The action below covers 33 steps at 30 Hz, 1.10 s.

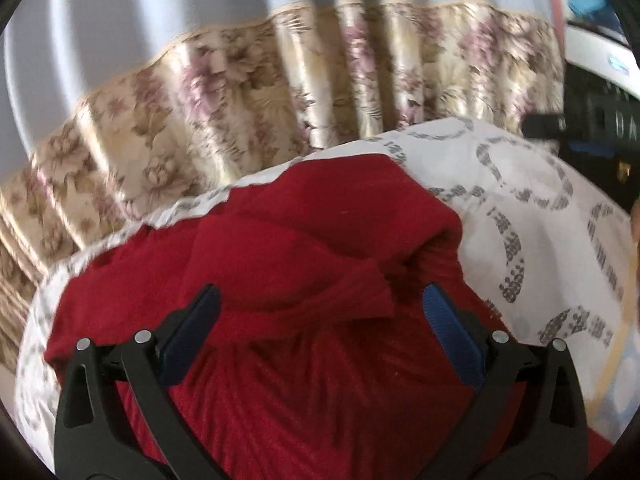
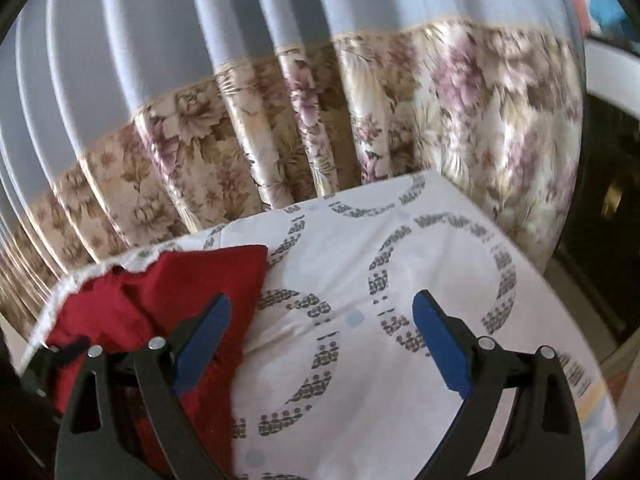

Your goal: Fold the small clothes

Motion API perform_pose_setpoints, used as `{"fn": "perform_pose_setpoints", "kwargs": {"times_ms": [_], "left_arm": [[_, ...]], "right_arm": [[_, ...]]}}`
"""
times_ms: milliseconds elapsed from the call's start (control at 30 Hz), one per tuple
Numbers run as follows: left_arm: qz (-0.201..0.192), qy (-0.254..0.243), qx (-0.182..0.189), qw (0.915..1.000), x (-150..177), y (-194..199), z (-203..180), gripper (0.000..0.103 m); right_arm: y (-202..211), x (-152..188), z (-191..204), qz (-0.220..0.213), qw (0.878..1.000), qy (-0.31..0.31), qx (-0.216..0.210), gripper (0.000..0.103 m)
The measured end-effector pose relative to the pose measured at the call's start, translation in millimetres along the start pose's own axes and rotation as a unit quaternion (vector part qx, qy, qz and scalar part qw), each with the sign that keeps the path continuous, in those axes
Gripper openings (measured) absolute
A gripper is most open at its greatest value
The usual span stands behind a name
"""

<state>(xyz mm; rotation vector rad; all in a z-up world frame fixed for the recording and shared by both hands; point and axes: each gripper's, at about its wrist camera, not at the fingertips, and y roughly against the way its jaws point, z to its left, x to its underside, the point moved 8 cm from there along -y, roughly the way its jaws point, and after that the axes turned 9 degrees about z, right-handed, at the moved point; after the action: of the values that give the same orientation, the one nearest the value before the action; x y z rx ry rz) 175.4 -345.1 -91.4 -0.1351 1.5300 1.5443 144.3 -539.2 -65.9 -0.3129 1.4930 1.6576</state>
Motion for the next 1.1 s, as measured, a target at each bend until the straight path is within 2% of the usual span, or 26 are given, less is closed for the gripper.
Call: {"fn": "perform_pose_setpoints", "kwargs": {"times_ms": [100, 167, 200, 233, 300, 333, 400, 500, 533, 700, 800, 900, 1000, 1100], "left_arm": [[0.008, -0.031, -0.010, 0.9994, -1.5, -11.3, -8.4, 0.098], [0.035, -0.046, -0.010, 0.9983, 1.0, -23.7, -11.7, 0.072], [0.050, -0.053, 0.000, 0.9973, 3.7, -28.9, -12.9, 0.053], [0.057, -0.056, 0.009, 0.9967, 5.7, -31.2, -14.2, 0.038], [0.060, -0.058, 0.022, 0.9963, 8.1, -31.5, -12.2, 0.025], [0.054, -0.060, 0.017, 0.9966, 7.2, -28.3, -8.1, 0.019], [0.036, -0.050, 0.001, 0.9981, 2.4, -21.4, 3.5, 0.015], [0.010, 0.002, -0.024, 0.9997, -11.1, -8.3, 43.4, 0.015], [0.001, 0.022, -0.043, 0.9988, -15.8, -3.9, 64.4, 0.015], [0.000, 0.095, -0.081, 0.9922, -22.5, -4.9, 149.7, 0.013], [0.019, 0.143, -0.094, 0.9850, -9.3, -21.7, 203.9, 0.011], [0.030, 0.189, -0.089, 0.9775, 5.8, -33.9, 243.3, 0.010], [0.031, 0.213, -0.085, 0.9728, 21.4, -39.1, 266.5, 0.010], [0.025, 0.232, -0.098, 0.9673, 38.6, -41.5, 285.5, 0.014]], "right_arm": [[-1.8, 0.4, -4.6, 0.007, 1.000, -0.016, -0.011, 0.092], [-2.6, 1.5, -3.4, 0.009, 1.000, -0.014, -0.013, 0.092], [-3.1, 2.1, -2.1, 0.011, 1.000, -0.010, -0.013, 0.092], [-3.7, 3.0, 0.0, 0.012, 1.000, -0.005, -0.012, 0.092], [-4.1, 4.1, 2.6, 0.013, 1.000, 0.002, -0.010, 0.092], [-4.9, 4.5, 3.9, 0.014, 1.000, 0.003, -0.010, 0.092], [-6.6, 5.7, 7.4, 0.017, 1.000, 0.006, -0.012, 0.092], [-8.0, 7.6, 12.0, 0.019, 1.000, 0.017, -0.006, 0.092], [-8.6, 8.0, 13.7, 0.019, 1.000, 0.019, -0.005, 0.092], [-14.1, 12.0, 20.7, 0.027, 0.999, 0.029, -0.003, 0.093], [-17.1, 13.8, 24.8, 0.031, 0.999, 0.037, 0.001, 0.093], [-19.4, 16.1, 30.0, 0.034, 0.998, 0.049, 0.007, 0.093], [-23.2, 19.1, 33.2, 0.039, 0.998, 0.057, 0.010, 0.093], [-28.8, 22.7, 36.2, 0.047, 0.997, 0.061, 0.012, 0.093]]}}
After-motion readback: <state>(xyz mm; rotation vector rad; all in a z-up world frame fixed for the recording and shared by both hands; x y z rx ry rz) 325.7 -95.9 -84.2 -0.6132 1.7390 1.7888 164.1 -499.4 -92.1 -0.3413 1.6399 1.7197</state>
